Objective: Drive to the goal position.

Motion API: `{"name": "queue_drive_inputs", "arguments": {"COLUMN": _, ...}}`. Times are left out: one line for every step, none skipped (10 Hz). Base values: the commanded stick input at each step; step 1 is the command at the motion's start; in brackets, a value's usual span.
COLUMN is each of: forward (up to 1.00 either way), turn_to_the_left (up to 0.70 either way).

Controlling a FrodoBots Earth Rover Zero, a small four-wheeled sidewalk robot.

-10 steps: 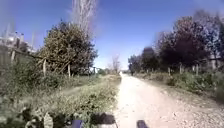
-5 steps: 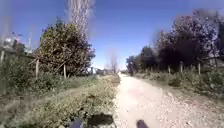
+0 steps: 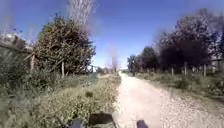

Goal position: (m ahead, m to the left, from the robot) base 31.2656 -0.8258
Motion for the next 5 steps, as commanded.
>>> {"name": "queue_drive_inputs", "arguments": {"forward": 0.50, "turn_to_the_left": -0.11}}
{"name": "queue_drive_inputs", "arguments": {"forward": 0.50, "turn_to_the_left": -0.33}}
{"name": "queue_drive_inputs", "arguments": {"forward": 0.50, "turn_to_the_left": -0.08}}
{"name": "queue_drive_inputs", "arguments": {"forward": 0.50, "turn_to_the_left": -0.01}}
{"name": "queue_drive_inputs", "arguments": {"forward": 0.50, "turn_to_the_left": 0.00}}
